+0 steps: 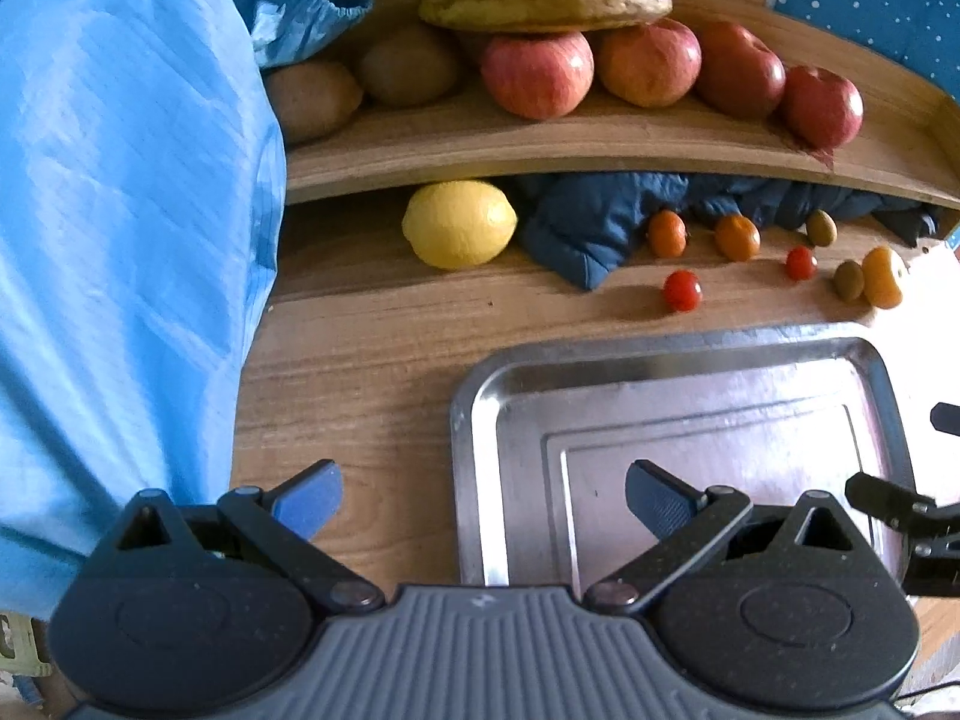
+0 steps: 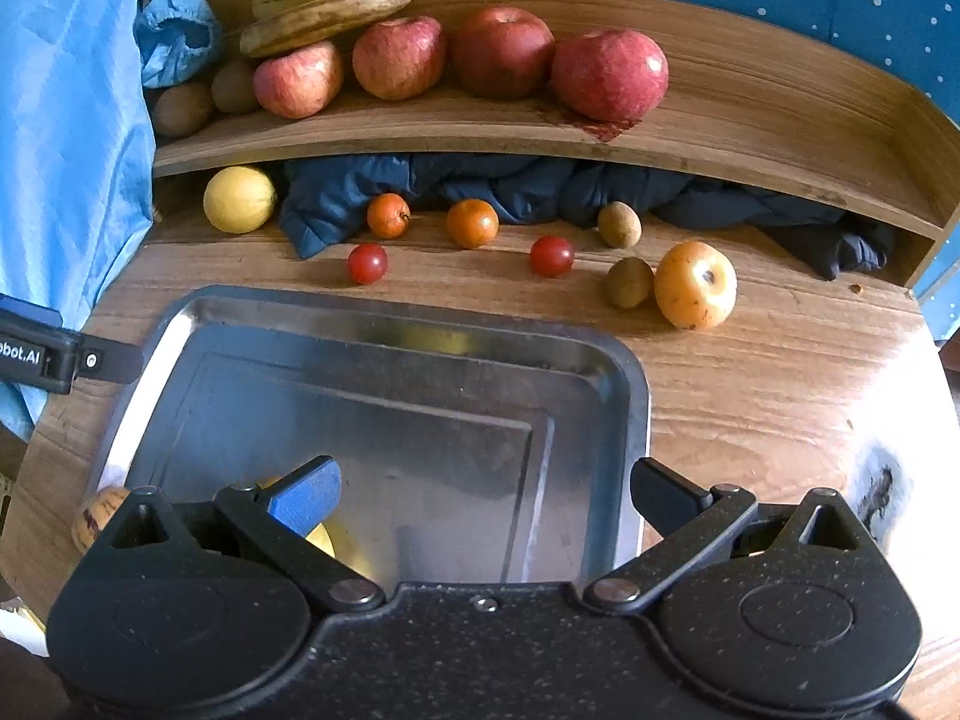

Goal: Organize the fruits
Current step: 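Move both tools back toward the shelf, left tool toward the lemon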

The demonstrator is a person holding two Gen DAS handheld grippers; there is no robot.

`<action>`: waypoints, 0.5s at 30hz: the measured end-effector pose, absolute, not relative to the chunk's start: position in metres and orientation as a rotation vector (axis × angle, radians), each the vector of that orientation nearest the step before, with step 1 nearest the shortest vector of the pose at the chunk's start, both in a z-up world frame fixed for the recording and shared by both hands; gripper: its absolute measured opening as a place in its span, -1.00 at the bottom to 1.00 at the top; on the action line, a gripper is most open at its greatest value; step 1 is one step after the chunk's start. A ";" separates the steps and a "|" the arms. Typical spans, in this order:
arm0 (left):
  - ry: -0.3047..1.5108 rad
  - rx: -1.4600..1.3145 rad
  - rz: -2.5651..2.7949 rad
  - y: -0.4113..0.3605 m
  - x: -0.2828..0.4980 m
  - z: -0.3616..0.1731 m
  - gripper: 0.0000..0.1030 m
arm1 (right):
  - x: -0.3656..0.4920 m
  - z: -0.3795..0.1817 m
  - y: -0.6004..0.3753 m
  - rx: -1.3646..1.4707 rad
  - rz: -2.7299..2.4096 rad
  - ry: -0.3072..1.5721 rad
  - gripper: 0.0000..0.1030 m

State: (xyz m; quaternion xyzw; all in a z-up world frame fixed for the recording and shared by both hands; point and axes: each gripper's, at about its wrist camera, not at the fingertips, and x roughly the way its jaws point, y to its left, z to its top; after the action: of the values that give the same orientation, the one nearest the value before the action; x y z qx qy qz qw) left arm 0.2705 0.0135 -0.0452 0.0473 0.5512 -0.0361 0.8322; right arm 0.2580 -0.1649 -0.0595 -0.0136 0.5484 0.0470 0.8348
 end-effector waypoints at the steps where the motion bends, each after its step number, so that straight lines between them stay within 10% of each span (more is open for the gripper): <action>1: 1.167 0.099 -0.077 0.014 0.273 -0.046 0.99 | 0.260 -0.060 -0.164 -0.030 0.100 1.161 0.99; 15: 1.157 0.095 -0.087 0.022 0.305 -0.055 0.99 | 0.277 -0.065 -0.151 0.008 0.097 1.128 0.99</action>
State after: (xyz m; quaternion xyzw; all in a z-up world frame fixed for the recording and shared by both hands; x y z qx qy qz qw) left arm 0.3048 0.0224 -0.0545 0.0448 0.5465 -0.0413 0.8353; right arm 0.2765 -0.1506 -0.0646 0.0039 0.5342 0.0459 0.8441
